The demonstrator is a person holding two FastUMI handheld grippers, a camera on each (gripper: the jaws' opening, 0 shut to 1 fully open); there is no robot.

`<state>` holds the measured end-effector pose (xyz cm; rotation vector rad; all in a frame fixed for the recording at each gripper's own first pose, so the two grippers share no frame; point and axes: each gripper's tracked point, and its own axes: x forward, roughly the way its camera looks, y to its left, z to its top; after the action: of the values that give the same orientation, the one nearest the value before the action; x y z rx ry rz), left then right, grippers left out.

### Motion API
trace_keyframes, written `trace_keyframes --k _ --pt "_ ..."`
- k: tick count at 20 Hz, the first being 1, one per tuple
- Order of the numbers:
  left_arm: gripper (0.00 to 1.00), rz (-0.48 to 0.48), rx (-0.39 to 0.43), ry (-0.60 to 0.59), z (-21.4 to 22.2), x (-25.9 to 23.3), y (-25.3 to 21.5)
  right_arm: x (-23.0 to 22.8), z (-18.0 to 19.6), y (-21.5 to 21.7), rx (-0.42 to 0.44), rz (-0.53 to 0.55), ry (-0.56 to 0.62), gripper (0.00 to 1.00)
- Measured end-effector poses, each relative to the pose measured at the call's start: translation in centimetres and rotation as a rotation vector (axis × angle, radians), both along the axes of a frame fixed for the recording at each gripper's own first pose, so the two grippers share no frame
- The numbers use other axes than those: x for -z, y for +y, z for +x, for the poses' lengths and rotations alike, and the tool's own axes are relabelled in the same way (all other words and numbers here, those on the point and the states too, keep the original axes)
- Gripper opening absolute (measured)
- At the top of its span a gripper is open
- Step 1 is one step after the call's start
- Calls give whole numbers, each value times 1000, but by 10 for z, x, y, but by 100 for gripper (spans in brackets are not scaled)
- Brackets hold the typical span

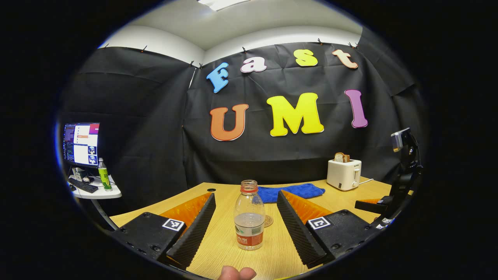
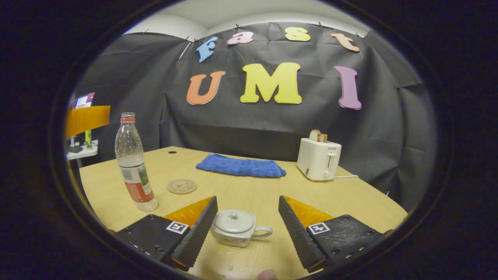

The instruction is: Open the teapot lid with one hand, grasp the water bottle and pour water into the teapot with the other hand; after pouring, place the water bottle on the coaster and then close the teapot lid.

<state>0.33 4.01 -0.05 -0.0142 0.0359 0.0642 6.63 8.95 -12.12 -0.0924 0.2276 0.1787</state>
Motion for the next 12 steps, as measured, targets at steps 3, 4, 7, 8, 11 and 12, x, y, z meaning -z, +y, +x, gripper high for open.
trace_keyframes --k 3,4,7,8,11,12 --pt "99 3 -1 5 1 2 2 10 5 7 -20 -21 25 84" --pt "99 4 -4 6 2 2 3 11 6 9 -35 -22 36 80" --pt "99 4 -12 10 3 4 7 11 9 17 -51 -38 35 53" --pt "99 5 -16 11 2 5 9 11 11 18 -50 -47 36 40" --pt "99 4 -23 10 3 3 12 15 13 15 -45 -42 50 7" --pt "99 3 -25 8 3 3 11 15 13 16 -51 -45 54 7"
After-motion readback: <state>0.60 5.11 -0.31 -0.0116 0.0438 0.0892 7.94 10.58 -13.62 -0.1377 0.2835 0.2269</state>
